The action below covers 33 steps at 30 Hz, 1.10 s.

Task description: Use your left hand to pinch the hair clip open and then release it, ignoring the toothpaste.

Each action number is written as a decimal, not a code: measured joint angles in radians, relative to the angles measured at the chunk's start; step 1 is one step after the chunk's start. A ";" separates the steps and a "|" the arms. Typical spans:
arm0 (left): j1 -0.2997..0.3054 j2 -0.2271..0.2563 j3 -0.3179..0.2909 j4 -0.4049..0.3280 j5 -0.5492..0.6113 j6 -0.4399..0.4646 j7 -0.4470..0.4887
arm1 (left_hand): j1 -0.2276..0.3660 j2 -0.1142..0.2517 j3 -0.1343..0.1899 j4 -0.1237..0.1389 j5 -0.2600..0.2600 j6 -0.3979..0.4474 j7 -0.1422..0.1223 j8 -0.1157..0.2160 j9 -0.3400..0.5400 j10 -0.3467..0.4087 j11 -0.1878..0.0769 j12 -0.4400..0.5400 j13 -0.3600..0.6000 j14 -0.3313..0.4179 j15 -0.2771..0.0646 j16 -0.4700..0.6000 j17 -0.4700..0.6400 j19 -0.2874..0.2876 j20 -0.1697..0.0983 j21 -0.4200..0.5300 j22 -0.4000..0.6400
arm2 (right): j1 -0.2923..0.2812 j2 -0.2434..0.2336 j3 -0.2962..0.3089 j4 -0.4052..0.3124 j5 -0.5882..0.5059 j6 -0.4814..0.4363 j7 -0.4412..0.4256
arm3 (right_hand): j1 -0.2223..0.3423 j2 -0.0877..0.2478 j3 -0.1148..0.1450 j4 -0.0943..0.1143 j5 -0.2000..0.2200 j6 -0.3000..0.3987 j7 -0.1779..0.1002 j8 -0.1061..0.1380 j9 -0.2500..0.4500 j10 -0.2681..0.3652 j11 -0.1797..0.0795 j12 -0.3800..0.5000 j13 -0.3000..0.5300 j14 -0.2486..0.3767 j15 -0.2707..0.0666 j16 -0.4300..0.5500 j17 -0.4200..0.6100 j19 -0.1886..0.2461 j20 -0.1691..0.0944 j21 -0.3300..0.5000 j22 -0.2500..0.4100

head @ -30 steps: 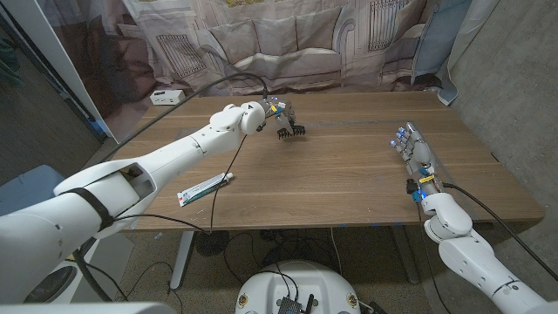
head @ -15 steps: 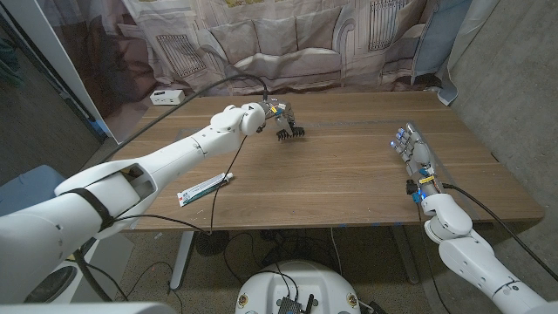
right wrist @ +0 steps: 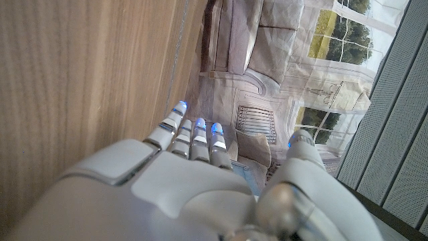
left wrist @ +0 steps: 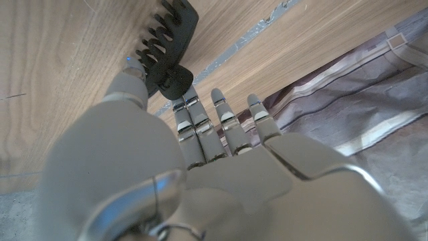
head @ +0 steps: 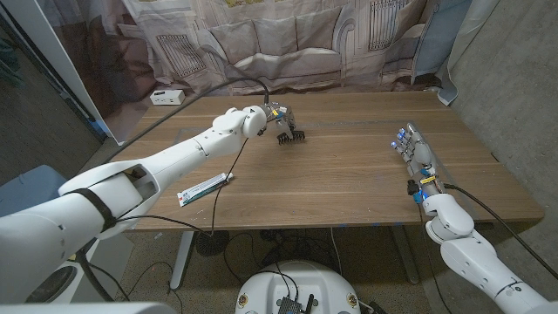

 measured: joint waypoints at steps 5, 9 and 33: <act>-0.002 -0.004 0.004 0.008 -0.003 0.000 -0.003 | 0.000 0.000 0.000 0.000 0.000 -0.001 0.001 0.000 0.000 -0.002 -0.002 0.000 0.000 -0.005 0.005 0.000 0.000 -0.001 -0.001 0.000 0.000 | -0.001 -0.002 0.003 -0.002 0.000 -0.002 0.000 | 0.000 0.000 0.000 0.000 0.000 0.000 0.000 0.000 0.000 0.000 0.000 0.000 0.000 0.000 0.000 0.000 0.000 0.000 0.000 0.000 0.000; -0.003 -0.006 0.006 0.011 -0.005 0.000 -0.004 | 0.000 0.000 0.000 0.000 0.000 -0.009 0.002 0.000 0.000 -0.002 -0.002 0.000 0.000 -0.005 0.005 0.000 0.000 -0.001 -0.001 0.000 0.000 | -0.001 -0.003 0.003 -0.003 0.000 -0.003 0.000 | 0.000 0.000 0.000 0.000 0.000 0.000 0.000 0.000 0.000 0.004 -0.004 0.000 0.000 0.000 0.000 0.000 0.000 0.000 0.000 0.000 0.000; -0.017 -0.020 0.027 0.034 -0.009 0.002 -0.017 | -0.015 0.004 0.000 0.000 0.000 -0.027 -0.002 0.000 0.000 -0.033 0.000 0.000 0.000 -0.025 0.004 0.000 0.003 -0.013 -0.004 0.000 0.000 | 0.005 0.006 0.002 0.016 0.006 0.007 0.011 | 0.000 0.000 -0.004 0.004 0.000 0.000 0.000 0.000 0.000 0.004 -0.004 0.000 0.000 0.000 0.000 0.000 0.000 0.000 0.000 0.000 0.000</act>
